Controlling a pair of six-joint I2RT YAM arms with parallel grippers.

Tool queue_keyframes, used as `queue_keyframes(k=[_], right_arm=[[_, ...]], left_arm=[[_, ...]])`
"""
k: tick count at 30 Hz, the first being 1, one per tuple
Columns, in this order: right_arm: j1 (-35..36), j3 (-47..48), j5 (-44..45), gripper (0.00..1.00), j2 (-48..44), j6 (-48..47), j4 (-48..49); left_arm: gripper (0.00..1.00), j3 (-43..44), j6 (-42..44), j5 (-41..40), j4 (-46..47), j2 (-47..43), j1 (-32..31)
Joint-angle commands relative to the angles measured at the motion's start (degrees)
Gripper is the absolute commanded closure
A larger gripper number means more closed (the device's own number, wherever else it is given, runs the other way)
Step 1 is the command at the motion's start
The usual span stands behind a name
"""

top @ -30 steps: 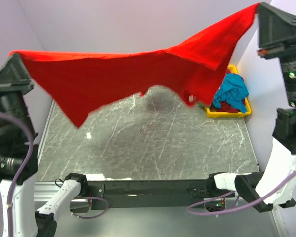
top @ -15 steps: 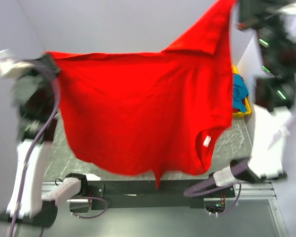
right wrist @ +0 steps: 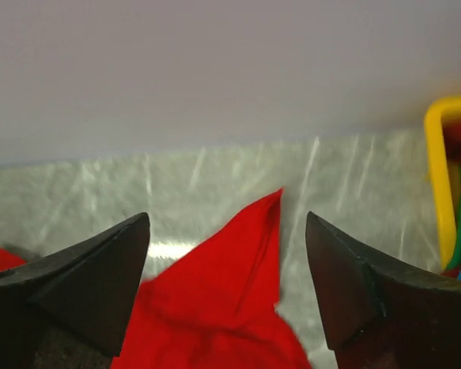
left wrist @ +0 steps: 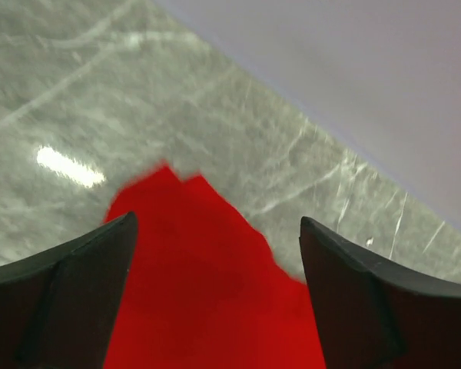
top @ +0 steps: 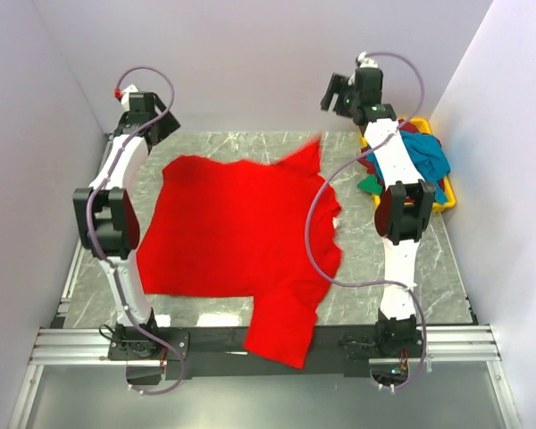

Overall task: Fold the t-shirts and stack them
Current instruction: Flatten the tshirt out

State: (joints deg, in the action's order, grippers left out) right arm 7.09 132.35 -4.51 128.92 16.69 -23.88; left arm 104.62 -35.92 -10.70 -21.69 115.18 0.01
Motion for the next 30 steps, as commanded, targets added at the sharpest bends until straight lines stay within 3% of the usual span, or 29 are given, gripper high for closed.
queue_keyframes(k=[1,5,15,21,30], right_arm=[[-0.2,1.0,-0.9,0.11,-7.2,0.6,0.1],[0.6,-11.4,-3.2,0.09,-16.3,-0.4,1.7],[4.7,-48.5,-10.3,0.11,-32.5,0.7,5.8],[6.4,-58.4,-13.6,0.13,-34.4,0.9,6.1],[6.5,-57.9,-16.4,0.14,-26.3,1.3,5.1]], left_arm=[[0.07,7.1,-0.8,4.2,-5.6,-2.1,-0.3],[0.01,-0.6,-1.8,4.9,-2.9,-7.0,-1.6],[0.01,-25.1,-6.3,8.9,-0.8,-16.4,-2.2],[0.01,-30.2,-6.7,10.3,0.1,-16.7,-2.5],[0.0,-31.1,-5.5,13.0,0.5,-10.6,-2.5]])
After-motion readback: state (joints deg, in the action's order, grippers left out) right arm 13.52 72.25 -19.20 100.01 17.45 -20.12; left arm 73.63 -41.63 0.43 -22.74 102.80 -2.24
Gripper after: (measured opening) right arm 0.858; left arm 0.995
